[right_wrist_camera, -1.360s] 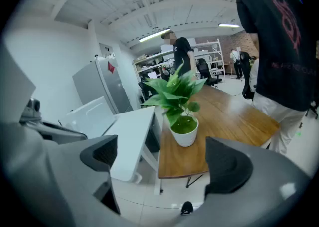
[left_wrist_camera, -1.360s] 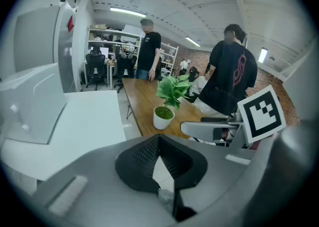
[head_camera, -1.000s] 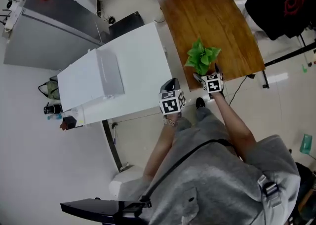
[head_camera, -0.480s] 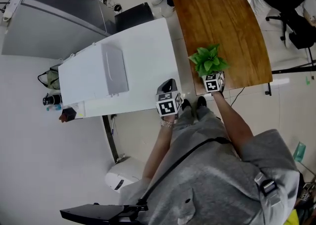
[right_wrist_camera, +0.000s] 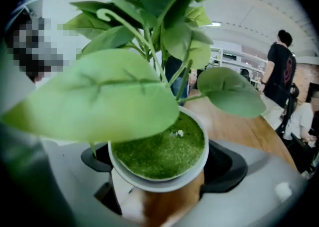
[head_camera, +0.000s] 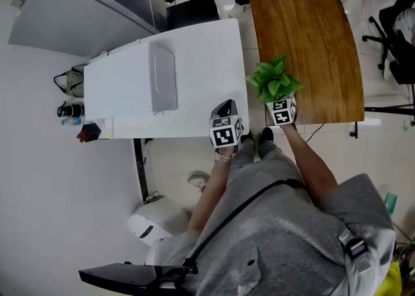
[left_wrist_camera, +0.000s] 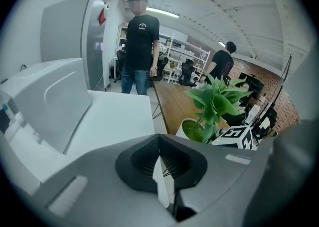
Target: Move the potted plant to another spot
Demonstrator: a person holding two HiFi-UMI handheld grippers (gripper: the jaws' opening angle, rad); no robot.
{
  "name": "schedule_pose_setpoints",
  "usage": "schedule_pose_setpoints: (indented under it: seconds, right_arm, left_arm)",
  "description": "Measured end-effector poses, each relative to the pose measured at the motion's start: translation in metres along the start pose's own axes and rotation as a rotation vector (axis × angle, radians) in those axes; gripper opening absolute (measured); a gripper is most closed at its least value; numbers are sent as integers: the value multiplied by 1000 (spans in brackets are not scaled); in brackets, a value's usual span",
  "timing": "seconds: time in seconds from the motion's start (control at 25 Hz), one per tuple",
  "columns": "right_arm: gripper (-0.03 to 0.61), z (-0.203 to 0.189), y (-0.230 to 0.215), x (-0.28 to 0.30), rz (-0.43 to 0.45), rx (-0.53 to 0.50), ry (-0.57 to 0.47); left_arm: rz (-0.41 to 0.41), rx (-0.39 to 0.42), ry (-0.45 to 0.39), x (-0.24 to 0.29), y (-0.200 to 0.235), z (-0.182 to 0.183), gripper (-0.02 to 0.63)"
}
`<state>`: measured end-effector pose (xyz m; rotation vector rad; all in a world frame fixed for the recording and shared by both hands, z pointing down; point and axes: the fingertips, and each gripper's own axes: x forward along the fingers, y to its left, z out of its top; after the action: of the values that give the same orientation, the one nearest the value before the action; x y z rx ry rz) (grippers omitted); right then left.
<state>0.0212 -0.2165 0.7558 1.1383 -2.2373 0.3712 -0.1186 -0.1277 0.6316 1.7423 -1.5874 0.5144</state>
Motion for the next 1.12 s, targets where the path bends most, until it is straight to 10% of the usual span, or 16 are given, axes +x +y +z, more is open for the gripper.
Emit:
schedule_pose_setpoints:
  seconds: [0.48, 1.12]
  right_arm:
    - [512, 49, 178, 54, 351, -191, 3]
    - [571, 15, 202, 52, 454, -303, 14]
  left_arm:
    - [143, -156, -52, -40, 58, -16, 15]
    - [191, -205, -47, -60, 63, -49, 15]
